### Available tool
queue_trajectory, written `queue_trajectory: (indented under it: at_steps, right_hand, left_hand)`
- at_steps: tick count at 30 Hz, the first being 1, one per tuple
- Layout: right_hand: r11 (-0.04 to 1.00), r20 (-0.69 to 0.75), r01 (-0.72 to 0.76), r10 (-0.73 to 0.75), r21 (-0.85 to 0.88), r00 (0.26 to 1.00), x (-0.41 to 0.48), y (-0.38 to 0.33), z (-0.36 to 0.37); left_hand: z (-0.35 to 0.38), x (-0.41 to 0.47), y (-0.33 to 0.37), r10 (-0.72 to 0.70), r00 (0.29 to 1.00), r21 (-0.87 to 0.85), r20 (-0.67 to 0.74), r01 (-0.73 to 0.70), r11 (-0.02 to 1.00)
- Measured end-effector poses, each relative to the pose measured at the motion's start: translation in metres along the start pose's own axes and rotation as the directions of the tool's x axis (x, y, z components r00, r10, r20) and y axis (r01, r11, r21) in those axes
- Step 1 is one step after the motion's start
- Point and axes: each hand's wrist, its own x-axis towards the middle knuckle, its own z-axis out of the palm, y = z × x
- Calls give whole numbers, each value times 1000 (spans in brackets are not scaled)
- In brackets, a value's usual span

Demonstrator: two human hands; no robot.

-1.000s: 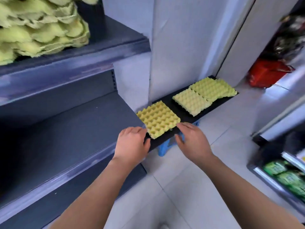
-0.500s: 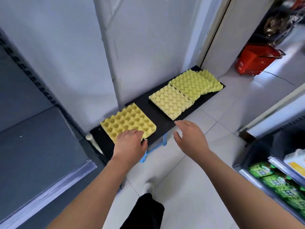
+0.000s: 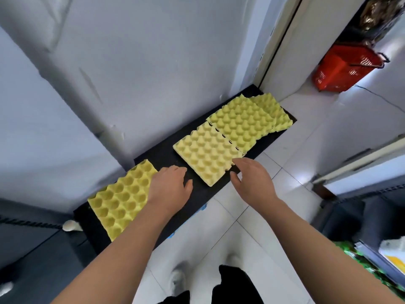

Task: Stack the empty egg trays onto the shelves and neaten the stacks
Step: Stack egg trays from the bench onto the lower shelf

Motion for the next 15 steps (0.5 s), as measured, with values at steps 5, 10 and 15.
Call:
queue_trajectory:
  at_steps: [5, 10, 15]
  right_hand:
    - [1000, 16, -21, 21, 12, 1000, 70, 81, -14]
    - [1000, 64, 12, -11, -16, 998, 147, 169, -29]
    - [997, 142, 51, -42, -59, 989, 223, 245, -29]
  left_hand:
    - [25, 80, 54, -24, 999, -45, 38, 26, 999]
    - [54, 160, 117, -140, 986, -134, 88, 152, 979]
    - [88, 236, 167, -240, 959, -199, 151, 268, 943]
